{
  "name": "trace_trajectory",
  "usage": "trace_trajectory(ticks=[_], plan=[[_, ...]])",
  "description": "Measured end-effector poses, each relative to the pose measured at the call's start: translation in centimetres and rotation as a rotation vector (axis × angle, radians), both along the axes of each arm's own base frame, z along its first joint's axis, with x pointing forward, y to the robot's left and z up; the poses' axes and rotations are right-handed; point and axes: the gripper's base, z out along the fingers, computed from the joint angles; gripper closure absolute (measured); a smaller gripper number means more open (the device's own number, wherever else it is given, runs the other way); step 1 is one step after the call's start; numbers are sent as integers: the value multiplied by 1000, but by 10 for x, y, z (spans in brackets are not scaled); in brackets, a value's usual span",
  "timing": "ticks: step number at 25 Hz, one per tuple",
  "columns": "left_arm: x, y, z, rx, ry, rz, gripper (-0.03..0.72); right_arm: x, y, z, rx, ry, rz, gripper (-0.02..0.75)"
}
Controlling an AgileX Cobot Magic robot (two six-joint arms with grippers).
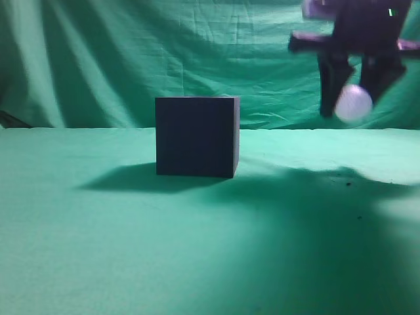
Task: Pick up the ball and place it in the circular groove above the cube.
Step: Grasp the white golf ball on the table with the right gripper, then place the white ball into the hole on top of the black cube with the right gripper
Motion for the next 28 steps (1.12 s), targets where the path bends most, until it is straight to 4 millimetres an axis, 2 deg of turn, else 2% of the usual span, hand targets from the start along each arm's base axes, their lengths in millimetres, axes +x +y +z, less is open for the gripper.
trace_trajectory(ticks=[4,6,10,13,17,28], plan=[[0,0,0,0,0,0,688,-1,12,55,79,-112,53,430],[0,0,0,0,0,0,688,-8,31,76,125,-151,117,430],[0,0,0,0,0,0,688,-29,78,91,176,-180,277,430],[0,0,0,0,0,0,688,-44,108,88,186,-196,382,430],[0,0,0,0,0,0,688,-47,131,74,188,-210,444,430],[0,0,0,0,0,0,688,-32,140,41,153,-210,454,430]])
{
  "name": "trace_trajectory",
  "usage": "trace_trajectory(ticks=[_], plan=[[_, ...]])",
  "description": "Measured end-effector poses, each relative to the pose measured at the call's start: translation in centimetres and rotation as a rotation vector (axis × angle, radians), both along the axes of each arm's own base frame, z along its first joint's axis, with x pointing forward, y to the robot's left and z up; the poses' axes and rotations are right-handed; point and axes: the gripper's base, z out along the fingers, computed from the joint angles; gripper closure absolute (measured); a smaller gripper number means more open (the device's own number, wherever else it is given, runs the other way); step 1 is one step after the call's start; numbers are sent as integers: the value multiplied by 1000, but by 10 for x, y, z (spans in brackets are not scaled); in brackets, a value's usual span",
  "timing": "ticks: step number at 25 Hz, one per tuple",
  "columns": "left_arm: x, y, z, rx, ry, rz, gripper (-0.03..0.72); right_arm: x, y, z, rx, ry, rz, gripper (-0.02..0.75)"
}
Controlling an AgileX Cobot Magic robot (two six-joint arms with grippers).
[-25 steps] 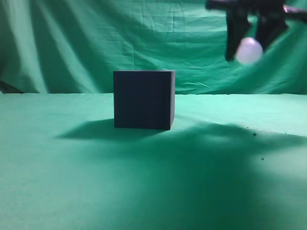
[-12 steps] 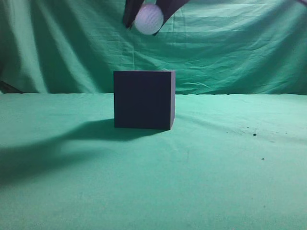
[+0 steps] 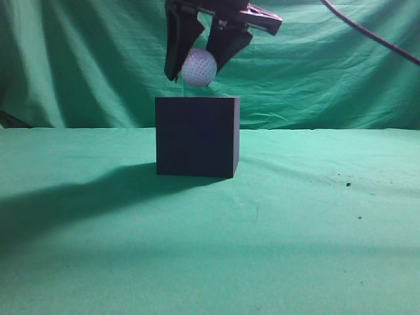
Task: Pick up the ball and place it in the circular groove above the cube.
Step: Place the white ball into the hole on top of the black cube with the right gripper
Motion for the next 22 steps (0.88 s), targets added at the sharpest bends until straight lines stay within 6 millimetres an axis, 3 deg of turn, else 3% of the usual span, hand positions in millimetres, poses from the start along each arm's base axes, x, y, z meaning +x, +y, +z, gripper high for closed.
trace_trajectory(ticks=[4,9,12,14,17,20,22], plan=[[0,0,0,0,0,0,688,1,1,-5,-12,6,2,430],[0,0,0,0,0,0,688,3,1,-5,-7,-14,3,203],[0,0,0,0,0,0,688,3,1,-2,-5,-23,4,200],[0,0,0,0,0,0,688,1,0,10,2,-29,7,200],[0,0,0,0,0,0,688,-9,-7,44,19,-32,6,387],[0,0,0,0,0,0,688,-29,-22,82,18,-19,14,622],[0,0,0,0,0,0,688,-46,-35,105,13,-1,13,698]])
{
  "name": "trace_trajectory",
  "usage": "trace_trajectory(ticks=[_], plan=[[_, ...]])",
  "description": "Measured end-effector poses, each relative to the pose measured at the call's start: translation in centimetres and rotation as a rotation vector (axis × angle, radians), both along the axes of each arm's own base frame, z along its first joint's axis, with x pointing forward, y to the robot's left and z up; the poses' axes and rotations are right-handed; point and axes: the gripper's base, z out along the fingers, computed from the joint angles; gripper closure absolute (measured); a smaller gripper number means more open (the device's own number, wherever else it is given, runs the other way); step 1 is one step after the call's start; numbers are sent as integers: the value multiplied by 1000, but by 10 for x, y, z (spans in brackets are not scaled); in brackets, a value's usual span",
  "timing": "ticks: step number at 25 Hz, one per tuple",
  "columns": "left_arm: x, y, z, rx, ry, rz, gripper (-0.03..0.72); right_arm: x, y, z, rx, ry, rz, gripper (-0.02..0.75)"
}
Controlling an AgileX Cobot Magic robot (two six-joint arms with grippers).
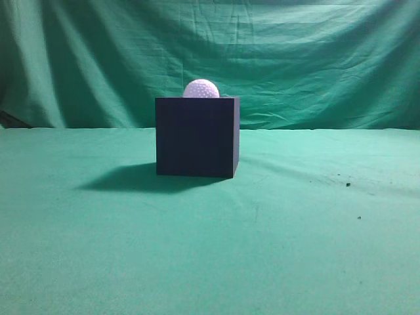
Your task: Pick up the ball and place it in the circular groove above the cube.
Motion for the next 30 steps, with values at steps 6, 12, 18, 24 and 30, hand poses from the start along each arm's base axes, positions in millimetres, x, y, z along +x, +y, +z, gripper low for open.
trace_trajectory(ticks=[6,12,18,24,30], plan=[[0,0,0,0,0,0,688,-55,-47,59,2,2,-54,738],[0,0,0,0,0,0,688,-115,-104,83,18,-51,-137,738],[0,0,0,0,0,0,688,-172,-149,65,93,-115,-156,738],[0,0,0,0,0,0,688,-208,-178,37,183,-245,-131,738],[0,0,0,0,0,0,688,-242,-198,27,280,-267,-87,738]])
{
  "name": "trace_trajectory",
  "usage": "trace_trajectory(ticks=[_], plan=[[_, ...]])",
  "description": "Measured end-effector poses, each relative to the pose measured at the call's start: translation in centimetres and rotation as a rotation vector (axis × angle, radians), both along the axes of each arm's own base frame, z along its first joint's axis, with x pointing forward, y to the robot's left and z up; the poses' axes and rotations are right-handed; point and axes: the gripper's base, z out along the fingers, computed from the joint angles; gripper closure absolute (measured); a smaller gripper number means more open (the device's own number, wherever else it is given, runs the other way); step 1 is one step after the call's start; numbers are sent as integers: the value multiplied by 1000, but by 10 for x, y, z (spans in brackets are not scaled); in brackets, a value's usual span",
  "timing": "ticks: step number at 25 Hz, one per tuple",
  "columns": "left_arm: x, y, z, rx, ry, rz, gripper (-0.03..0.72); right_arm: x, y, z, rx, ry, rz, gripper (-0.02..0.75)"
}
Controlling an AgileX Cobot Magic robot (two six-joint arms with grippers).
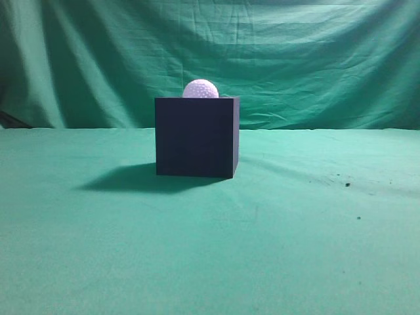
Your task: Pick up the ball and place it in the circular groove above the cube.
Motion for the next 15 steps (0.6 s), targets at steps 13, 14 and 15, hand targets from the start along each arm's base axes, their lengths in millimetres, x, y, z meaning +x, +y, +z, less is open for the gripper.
trace_trajectory(ticks=[13,14,15], plan=[[0,0,0,0,0,0,688,18,3,-51,-47,-204,-41,738],[0,0,0,0,0,0,688,18,1,-58,-33,-228,-85,738],[0,0,0,0,0,0,688,20,-1,-66,-21,-254,-133,738]])
